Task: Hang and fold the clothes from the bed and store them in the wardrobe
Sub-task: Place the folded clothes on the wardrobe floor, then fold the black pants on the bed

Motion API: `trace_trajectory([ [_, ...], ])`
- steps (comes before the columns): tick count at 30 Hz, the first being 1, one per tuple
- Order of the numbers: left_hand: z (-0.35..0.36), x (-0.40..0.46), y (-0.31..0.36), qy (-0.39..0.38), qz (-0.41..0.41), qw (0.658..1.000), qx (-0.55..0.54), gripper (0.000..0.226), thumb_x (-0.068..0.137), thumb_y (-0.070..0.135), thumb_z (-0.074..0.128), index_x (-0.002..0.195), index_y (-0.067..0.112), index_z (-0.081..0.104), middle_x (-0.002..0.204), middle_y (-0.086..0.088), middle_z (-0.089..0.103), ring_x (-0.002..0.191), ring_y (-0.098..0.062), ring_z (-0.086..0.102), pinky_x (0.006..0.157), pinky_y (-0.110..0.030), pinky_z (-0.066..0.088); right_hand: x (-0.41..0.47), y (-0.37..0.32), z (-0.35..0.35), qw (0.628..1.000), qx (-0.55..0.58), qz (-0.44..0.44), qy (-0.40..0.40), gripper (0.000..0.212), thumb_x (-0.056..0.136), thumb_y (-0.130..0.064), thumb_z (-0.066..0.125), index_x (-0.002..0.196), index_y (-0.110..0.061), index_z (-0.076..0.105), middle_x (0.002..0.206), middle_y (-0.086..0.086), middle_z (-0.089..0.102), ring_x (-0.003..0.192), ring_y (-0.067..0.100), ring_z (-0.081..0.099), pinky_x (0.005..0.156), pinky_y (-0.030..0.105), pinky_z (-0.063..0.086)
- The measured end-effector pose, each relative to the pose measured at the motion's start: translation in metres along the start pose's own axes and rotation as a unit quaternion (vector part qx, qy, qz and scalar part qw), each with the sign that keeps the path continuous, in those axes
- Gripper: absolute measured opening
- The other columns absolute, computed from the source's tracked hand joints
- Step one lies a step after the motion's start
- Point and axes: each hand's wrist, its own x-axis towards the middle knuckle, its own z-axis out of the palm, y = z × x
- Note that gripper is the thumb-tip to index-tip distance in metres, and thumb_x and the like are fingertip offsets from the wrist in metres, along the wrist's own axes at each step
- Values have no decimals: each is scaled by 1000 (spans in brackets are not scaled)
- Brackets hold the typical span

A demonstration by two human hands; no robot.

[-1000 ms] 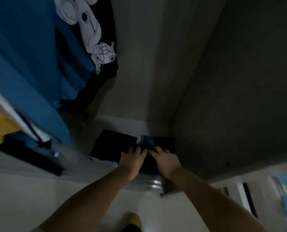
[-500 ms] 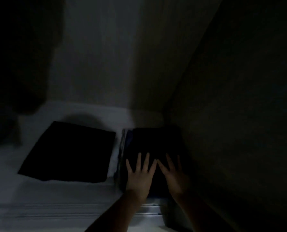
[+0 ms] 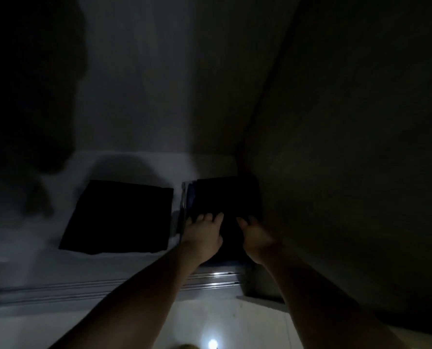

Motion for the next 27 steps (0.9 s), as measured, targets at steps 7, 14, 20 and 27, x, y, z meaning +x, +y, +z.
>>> trace_trajectory([
  [7, -173, -129, 9, 67, 3, 998, 0, 42, 95, 28, 43, 136, 18, 43, 133, -10, 47, 123, -26, 42, 94, -36, 41, -150, -40, -149, 992, 59, -10, 114, 33, 98, -20, 37, 129, -12, 45, 115, 15, 64, 103, 35, 62, 74, 35, 47],
  [14, -276, -290, 47, 147, 55, 988, 1, 24, 94, 30, 45, 107, 14, 57, 111, -9, 62, 102, -29, 58, 69, -32, 39, -327, -68, -201, 984, 69, 8, 164, 34, 97, -32, 43, 124, -14, 51, 113, 13, 65, 102, 34, 63, 70, 33, 43],
  [20, -296, -346, 98, 107, 127, 985, 56, 26, 95, 33, 43, 104, 14, 60, 109, -8, 62, 97, -30, 61, 73, -34, 49, -419, -36, -201, 980, 62, 60, 178, 35, 96, -36, 42, 122, -14, 50, 114, 12, 65, 104, 34, 63, 69, 33, 40],
  [27, -301, -373, 237, 113, 258, 955, 88, 28, 96, 35, 41, 99, 14, 60, 108, -9, 65, 97, -32, 62, 72, -34, 46, -534, 55, -180, 960, 98, 189, 182, 36, 96, -37, 41, 124, -17, 53, 121, 9, 62, 109, 31, 60, 80, 35, 45],
])
